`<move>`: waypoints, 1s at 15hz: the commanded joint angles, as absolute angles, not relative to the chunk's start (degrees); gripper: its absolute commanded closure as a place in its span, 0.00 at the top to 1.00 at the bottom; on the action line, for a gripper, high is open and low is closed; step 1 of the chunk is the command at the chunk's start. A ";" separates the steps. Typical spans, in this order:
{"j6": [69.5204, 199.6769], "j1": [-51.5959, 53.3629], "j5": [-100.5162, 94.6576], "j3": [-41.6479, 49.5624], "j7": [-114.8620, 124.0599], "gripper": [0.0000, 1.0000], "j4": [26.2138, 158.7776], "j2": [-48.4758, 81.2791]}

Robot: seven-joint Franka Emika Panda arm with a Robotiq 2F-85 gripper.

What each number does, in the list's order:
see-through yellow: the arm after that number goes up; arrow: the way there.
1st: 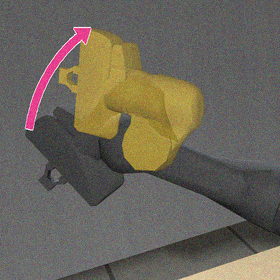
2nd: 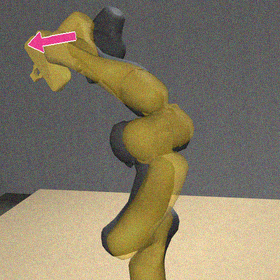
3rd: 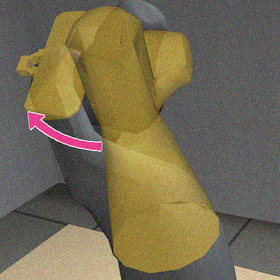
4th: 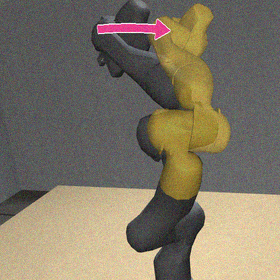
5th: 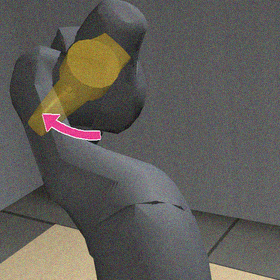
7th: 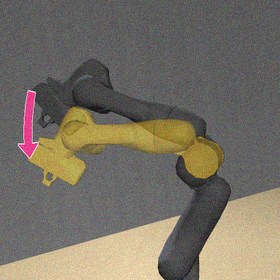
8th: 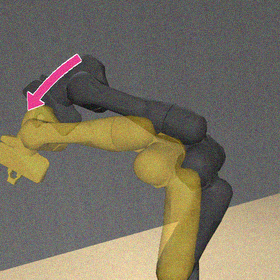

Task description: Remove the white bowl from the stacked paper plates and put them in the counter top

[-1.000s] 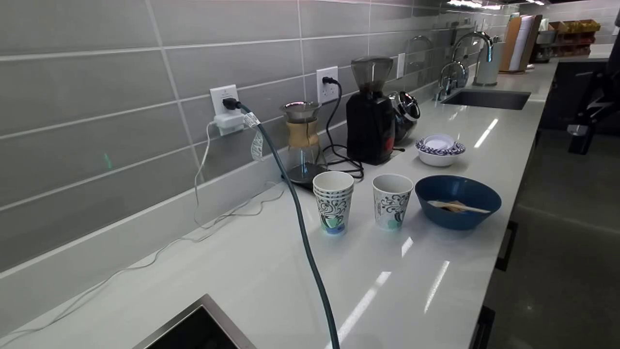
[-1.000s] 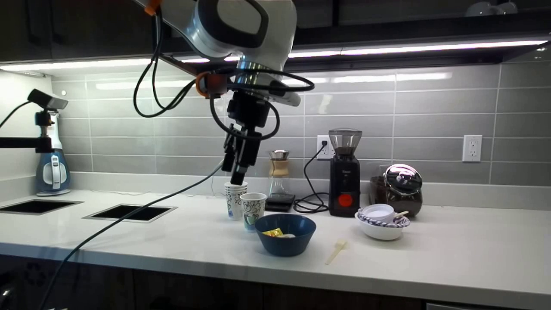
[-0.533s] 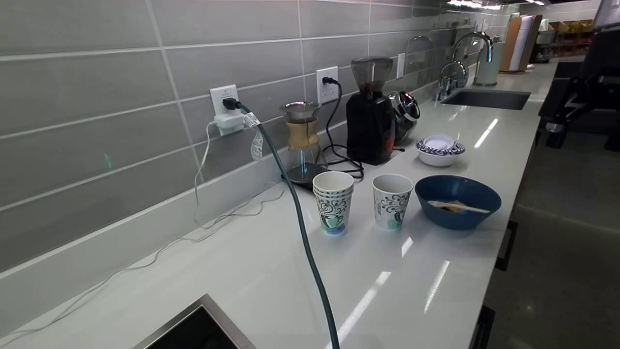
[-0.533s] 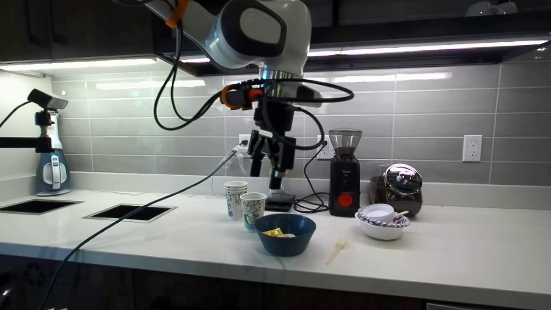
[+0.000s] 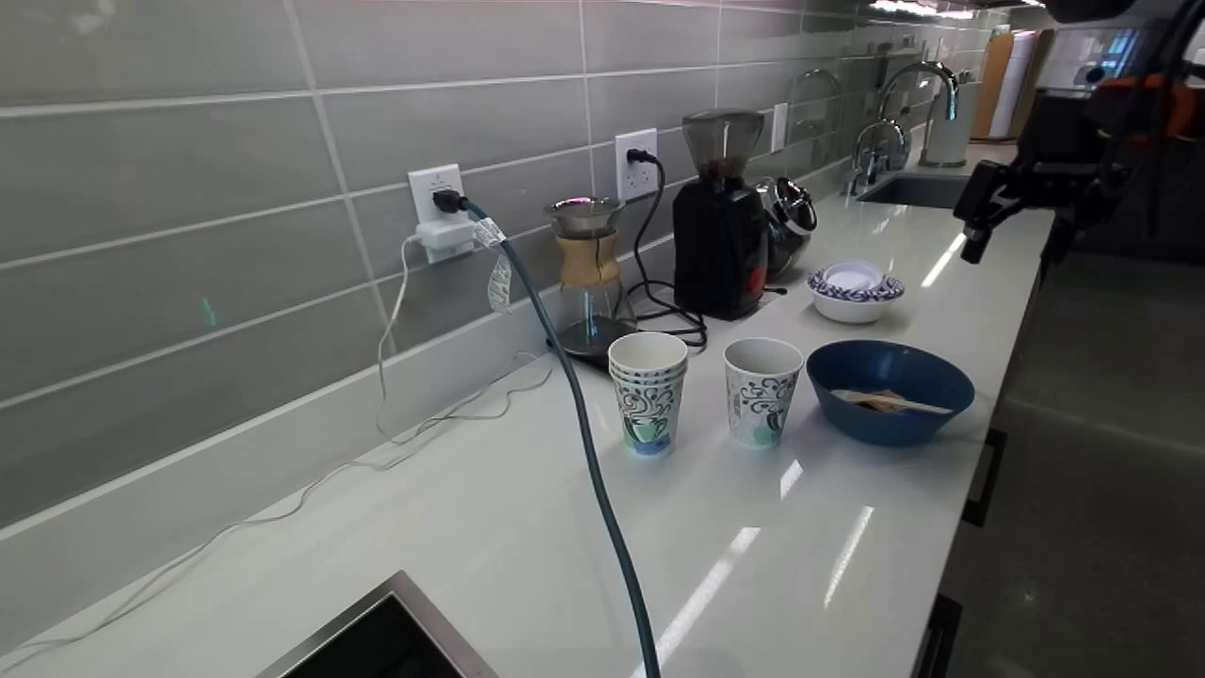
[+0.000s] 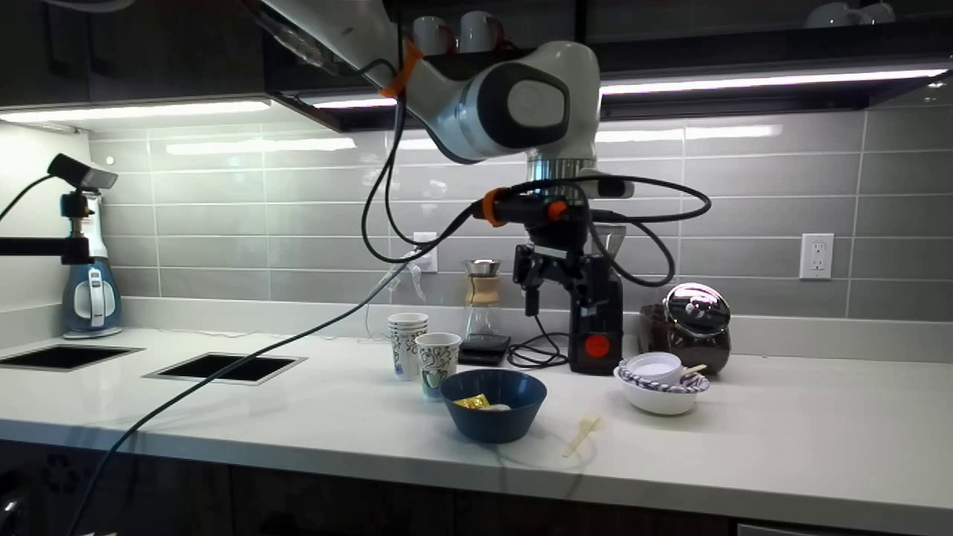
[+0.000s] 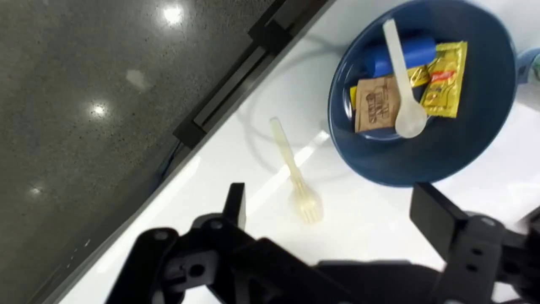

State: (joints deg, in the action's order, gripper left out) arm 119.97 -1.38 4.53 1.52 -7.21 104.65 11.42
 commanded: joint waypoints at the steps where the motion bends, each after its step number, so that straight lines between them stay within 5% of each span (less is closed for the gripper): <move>1: 119.83 -1.70 4.12 0.71 -8.83 1.00 91.91 20.29; 8: 121.83 -2.32 4.02 -0.66 -11.60 1.00 75.48 32.58; 15: 122.01 -1.98 4.06 -0.49 -9.86 1.00 81.28 28.76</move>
